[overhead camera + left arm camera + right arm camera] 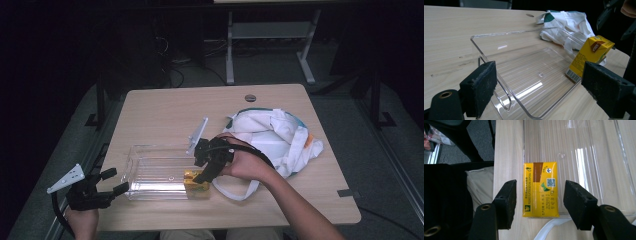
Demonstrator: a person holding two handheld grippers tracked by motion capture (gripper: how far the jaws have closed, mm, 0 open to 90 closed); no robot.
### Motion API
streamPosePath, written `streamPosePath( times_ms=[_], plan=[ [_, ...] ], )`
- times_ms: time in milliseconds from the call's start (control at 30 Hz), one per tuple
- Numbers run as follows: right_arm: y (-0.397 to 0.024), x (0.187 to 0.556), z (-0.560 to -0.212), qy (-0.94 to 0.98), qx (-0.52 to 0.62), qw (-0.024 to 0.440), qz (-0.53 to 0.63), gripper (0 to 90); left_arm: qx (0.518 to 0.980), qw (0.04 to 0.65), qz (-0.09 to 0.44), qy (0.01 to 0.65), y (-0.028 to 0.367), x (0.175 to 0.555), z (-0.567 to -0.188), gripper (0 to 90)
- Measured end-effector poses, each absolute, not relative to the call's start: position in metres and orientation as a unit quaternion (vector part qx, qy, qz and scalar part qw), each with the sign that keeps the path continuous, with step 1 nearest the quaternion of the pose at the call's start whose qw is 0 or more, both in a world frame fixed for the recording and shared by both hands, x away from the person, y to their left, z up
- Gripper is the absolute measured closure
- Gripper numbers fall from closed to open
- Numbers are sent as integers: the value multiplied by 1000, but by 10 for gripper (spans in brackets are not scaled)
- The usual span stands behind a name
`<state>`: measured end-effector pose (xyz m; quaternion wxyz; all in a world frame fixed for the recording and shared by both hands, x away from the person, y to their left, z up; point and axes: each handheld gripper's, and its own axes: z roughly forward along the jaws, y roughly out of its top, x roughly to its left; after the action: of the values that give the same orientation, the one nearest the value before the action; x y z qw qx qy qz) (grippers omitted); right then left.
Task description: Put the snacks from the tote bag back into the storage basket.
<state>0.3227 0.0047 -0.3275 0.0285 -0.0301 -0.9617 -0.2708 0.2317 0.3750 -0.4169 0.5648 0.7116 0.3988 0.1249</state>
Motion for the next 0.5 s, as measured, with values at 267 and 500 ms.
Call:
streamPosePath(
  times_ms=[267, 500],
  plan=[
    [-1, 325, -320, -959, -36, 23, -280, 444, 710, 566, 125, 400, 374, 232, -417, 128],
    [-7, 328, -316, -957, -48, 17, -285, 451, 709, 567, 125, 400, 375, 231, -417, 127]
  ],
)
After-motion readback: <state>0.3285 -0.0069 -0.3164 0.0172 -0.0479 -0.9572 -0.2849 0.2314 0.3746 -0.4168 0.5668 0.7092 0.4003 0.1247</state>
